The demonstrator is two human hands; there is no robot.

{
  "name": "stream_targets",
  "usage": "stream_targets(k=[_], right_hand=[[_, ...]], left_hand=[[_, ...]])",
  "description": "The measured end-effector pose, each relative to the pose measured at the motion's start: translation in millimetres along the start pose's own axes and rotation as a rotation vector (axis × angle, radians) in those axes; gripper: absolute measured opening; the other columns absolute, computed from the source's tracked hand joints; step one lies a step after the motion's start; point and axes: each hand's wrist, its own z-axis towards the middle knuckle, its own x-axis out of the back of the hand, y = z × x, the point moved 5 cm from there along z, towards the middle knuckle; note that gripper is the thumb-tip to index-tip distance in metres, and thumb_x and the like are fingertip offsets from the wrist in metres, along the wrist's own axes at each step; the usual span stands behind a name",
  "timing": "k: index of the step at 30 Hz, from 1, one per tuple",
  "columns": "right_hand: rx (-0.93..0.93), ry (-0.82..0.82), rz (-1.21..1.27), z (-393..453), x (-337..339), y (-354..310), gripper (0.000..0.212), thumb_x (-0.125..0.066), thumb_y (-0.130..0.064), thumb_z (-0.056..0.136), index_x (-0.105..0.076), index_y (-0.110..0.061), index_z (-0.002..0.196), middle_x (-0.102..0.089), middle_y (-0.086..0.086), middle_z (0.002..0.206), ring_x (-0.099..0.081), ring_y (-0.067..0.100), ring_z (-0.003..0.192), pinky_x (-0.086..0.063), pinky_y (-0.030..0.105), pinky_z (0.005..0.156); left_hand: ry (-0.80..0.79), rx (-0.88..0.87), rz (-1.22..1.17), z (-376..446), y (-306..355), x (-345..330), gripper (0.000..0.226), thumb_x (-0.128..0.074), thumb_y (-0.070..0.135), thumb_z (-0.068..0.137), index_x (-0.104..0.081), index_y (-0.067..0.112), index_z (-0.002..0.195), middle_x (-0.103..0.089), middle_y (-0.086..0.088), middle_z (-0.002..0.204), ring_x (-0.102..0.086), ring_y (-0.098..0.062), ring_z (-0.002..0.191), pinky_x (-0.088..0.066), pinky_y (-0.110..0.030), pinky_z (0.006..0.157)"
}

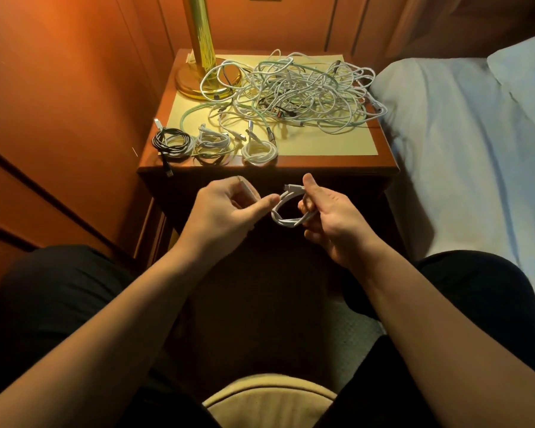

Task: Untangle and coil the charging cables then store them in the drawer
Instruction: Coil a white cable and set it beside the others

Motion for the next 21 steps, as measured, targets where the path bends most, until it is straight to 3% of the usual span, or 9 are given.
stream_targets(k=[3,8,10,13,16,19,21], right_hand=[[0.042,-0.010,0.084,25.0,-6.6,-17.3,0.046,-0.051,-0.052,0.104,-0.052,-0.018,0.074,-0.048,-0.003,0.068,-0.038,0.007,0.051,-0.034,0.021,0.047],[0.076,-0.064,0.020,72.7,-13.7,-43.0,0.043,-0.056,-0.052,0.103,-0.060,-0.013,0.082,-0.058,-0.001,0.067,-0.052,0.010,0.053,-0.048,0.021,0.049],[0.110,-0.065,-0.069,95.4,-14.0,-52.5,0.039,-0.060,-0.047,0.102,-0.065,-0.010,0.092,-0.066,0.004,0.075,-0.057,0.011,0.054,-0.050,0.023,0.050],[0.138,-0.063,-0.152,126.2,-13.1,-62.5,0.027,-0.068,-0.035,0.101,-0.067,-0.009,0.106,-0.072,0.011,0.092,-0.062,0.015,0.057,-0.052,0.026,0.051],[0.156,-0.044,-0.225,147.5,-10.3,-65.5,0.011,-0.071,-0.021,0.099,-0.071,-0.010,0.100,-0.072,0.011,0.094,-0.063,0.013,0.054,-0.052,0.025,0.049],[0.207,-0.008,-0.331,161.3,-9.5,-64.3,0.008,-0.076,-0.021,0.096,-0.076,-0.013,0.097,-0.076,0.006,0.090,-0.064,0.010,0.053,-0.053,0.028,0.050],[0.230,0.029,-0.428,169.0,-9.6,-60.3,0.010,-0.079,-0.026,0.093,-0.077,-0.017,0.096,-0.078,0.002,0.087,-0.068,0.014,0.059,-0.058,0.035,0.056]], left_hand=[[-0.056,0.028,-0.001,34.8,2.0,0.6,0.034,-0.085,0.042,0.081,-0.071,0.015,0.096,-0.075,-0.001,0.079,-0.074,-0.013,0.069,-0.064,-0.034,0.065],[0.026,-0.029,0.095,98.0,-6.2,14.8,0.021,-0.084,0.037,0.084,-0.078,0.017,0.089,-0.076,0.006,0.083,-0.074,-0.011,0.081,-0.062,-0.046,0.078],[0.062,-0.030,0.163,123.0,-11.3,22.9,0.022,-0.084,0.037,0.083,-0.081,0.016,0.088,-0.075,0.012,0.085,-0.071,-0.005,0.082,-0.061,-0.040,0.080],[0.075,-0.032,0.262,152.2,-19.0,29.5,0.021,-0.084,0.035,0.083,-0.081,0.015,0.086,-0.072,0.014,0.084,-0.064,0.008,0.072,-0.050,-0.019,0.066],[0.106,-0.010,0.308,169.6,-29.0,33.4,0.021,-0.086,0.032,0.080,-0.080,0.013,0.084,-0.074,0.007,0.085,-0.063,0.008,0.068,-0.038,-0.004,0.054],[0.135,0.043,0.320,176.5,-37.4,35.5,0.025,-0.089,0.032,0.077,-0.076,0.016,0.091,-0.074,0.003,0.077,-0.068,-0.004,0.066,-0.041,-0.006,0.052],[0.155,0.055,0.364,178.2,-41.3,35.2,0.027,-0.089,0.035,0.075,-0.072,0.020,0.089,-0.072,0.005,0.075,-0.068,-0.005,0.066,-0.050,-0.017,0.059]])
